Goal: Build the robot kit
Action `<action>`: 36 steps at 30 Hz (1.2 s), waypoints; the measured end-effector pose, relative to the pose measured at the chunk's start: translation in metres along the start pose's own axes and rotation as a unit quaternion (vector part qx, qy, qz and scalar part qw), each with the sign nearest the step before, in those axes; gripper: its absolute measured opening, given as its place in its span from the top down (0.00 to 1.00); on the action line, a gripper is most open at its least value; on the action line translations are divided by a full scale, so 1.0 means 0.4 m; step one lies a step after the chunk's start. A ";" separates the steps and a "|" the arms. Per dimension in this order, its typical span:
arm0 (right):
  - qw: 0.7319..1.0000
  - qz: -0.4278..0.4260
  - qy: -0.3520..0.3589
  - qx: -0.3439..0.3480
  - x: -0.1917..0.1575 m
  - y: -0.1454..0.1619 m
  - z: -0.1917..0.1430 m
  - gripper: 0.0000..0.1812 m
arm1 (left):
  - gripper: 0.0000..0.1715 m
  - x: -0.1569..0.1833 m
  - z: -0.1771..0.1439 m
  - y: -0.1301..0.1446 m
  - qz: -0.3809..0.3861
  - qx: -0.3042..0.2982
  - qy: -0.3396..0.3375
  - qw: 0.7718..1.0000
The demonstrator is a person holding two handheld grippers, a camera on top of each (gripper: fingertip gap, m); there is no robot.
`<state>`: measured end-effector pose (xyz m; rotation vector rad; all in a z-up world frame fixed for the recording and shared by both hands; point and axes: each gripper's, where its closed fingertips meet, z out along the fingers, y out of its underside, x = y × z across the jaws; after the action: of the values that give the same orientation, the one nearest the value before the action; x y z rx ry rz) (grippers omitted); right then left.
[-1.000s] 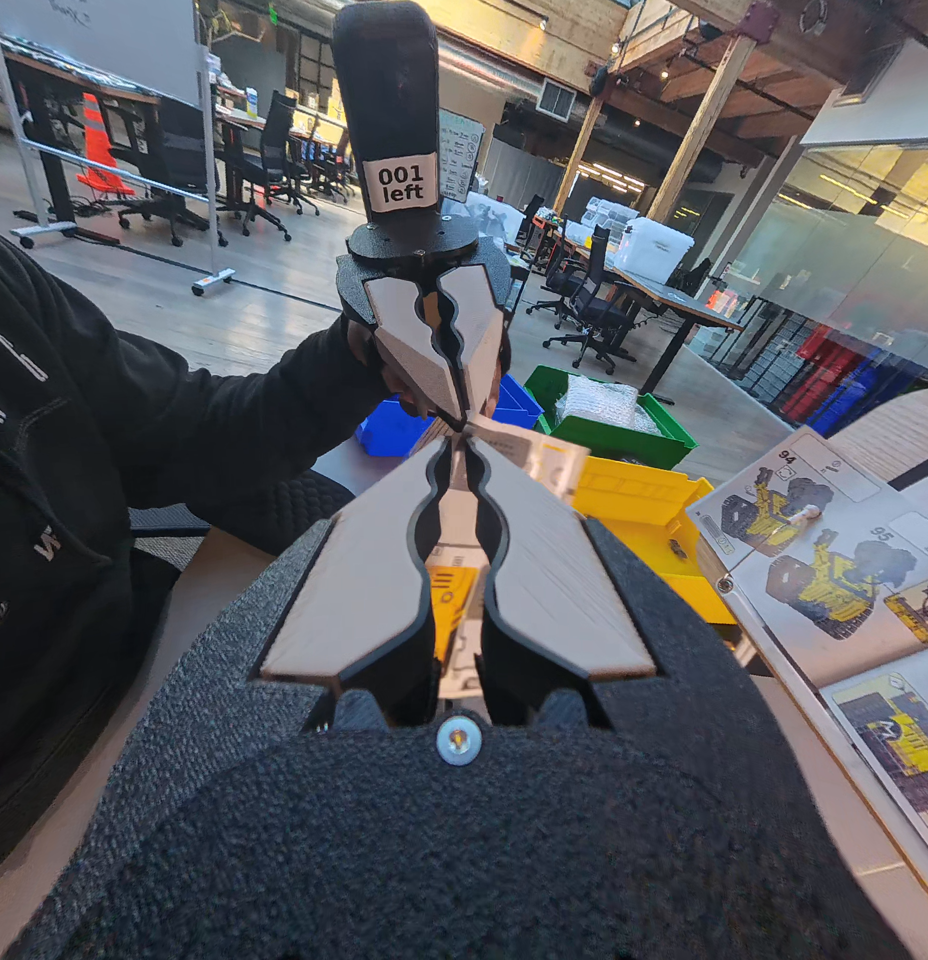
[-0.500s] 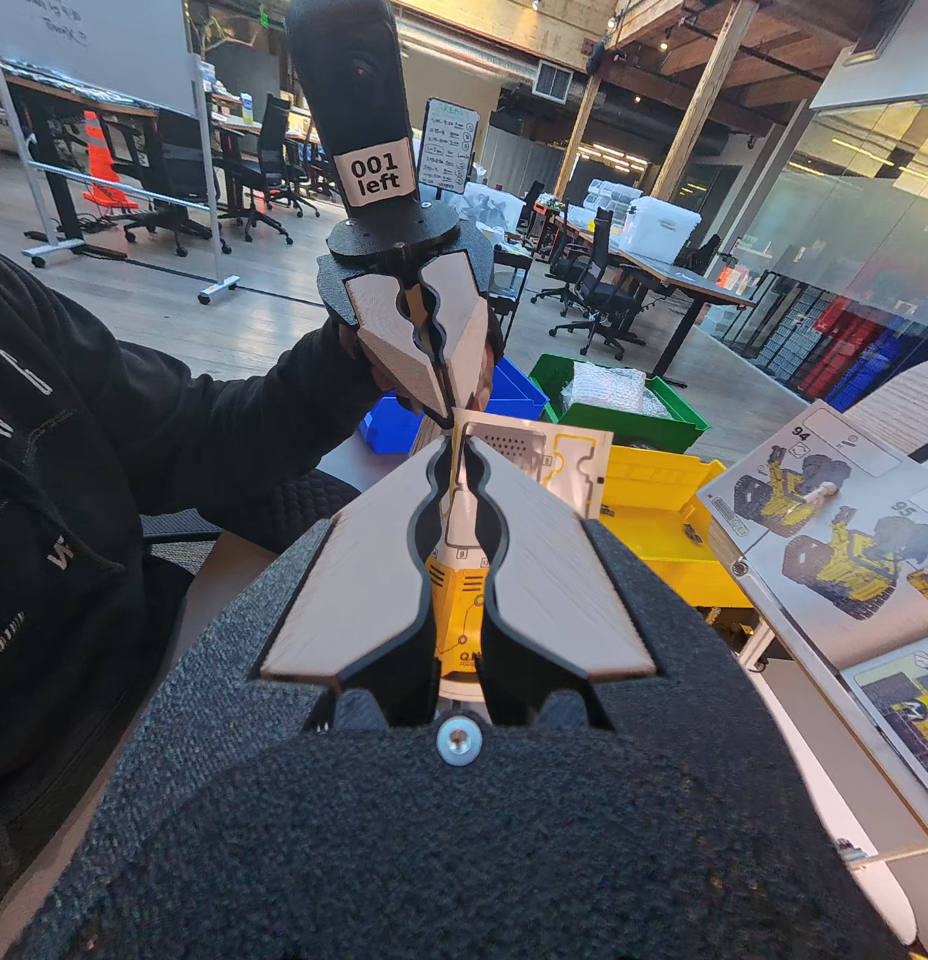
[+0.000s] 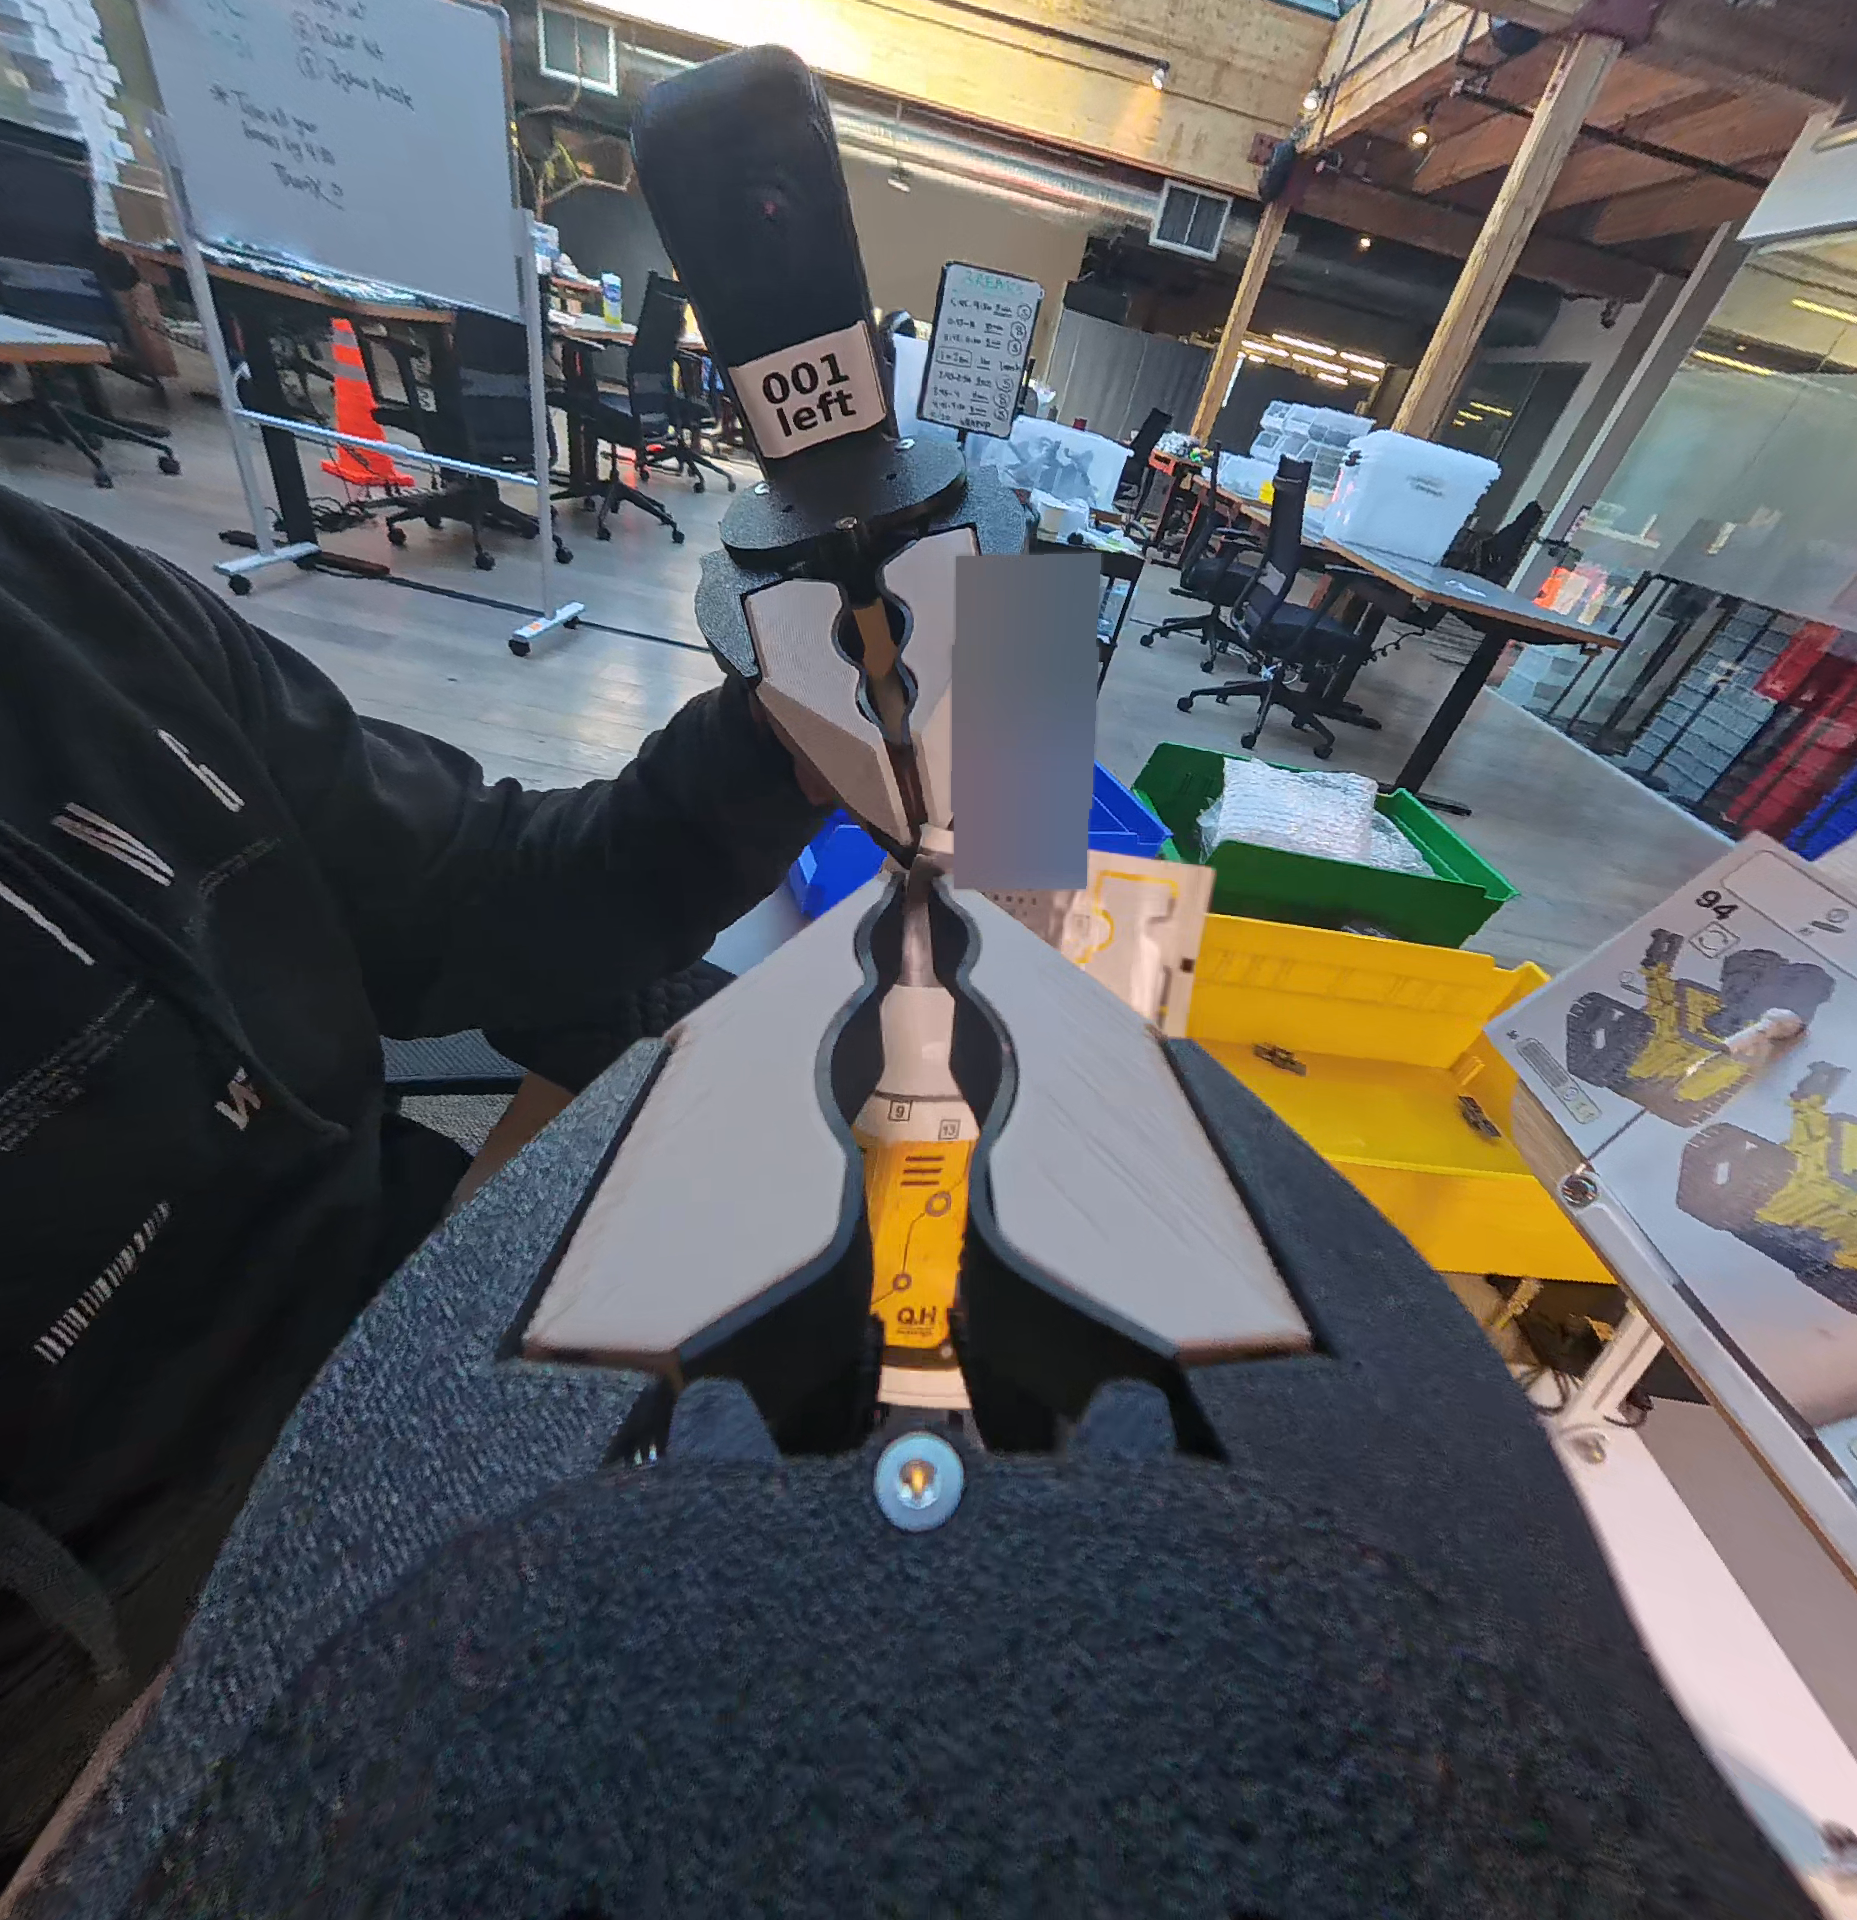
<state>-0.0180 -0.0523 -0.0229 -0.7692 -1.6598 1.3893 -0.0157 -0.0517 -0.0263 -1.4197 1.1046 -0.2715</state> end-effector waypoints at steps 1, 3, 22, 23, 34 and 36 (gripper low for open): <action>1.000 0.003 -0.004 0.005 -0.002 -0.003 -0.003 0.99 | 1.00 -0.001 0.000 0.000 0.000 0.000 -0.001 1.000; 1.000 0.009 -0.012 0.011 -0.005 -0.006 -0.006 1.00 | 1.00 -0.001 0.000 0.000 0.000 0.000 -0.001 1.000; 0.999 0.017 0.014 0.034 0.033 -0.028 -0.044 1.00 | 1.00 -0.044 -0.038 0.026 -0.049 -0.014 -0.016 0.999; 0.999 0.016 0.018 0.035 0.037 -0.030 -0.049 1.00 | 1.00 -0.057 -0.046 0.043 -0.071 -0.023 -0.018 0.997; 0.998 0.032 0.036 0.036 0.069 -0.024 -0.074 1.00 | 1.00 -0.139 -0.145 0.452 -0.293 -0.234 -0.001 0.927; 0.998 0.036 0.035 0.034 0.072 -0.018 -0.072 1.00 | 1.00 -0.138 -0.174 0.535 -0.315 -0.290 -0.010 0.904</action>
<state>-0.0063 -0.0156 -0.0085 -0.8361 -1.5364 1.4434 -0.1906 -0.0102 -0.1727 -2.3041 0.6945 -0.4012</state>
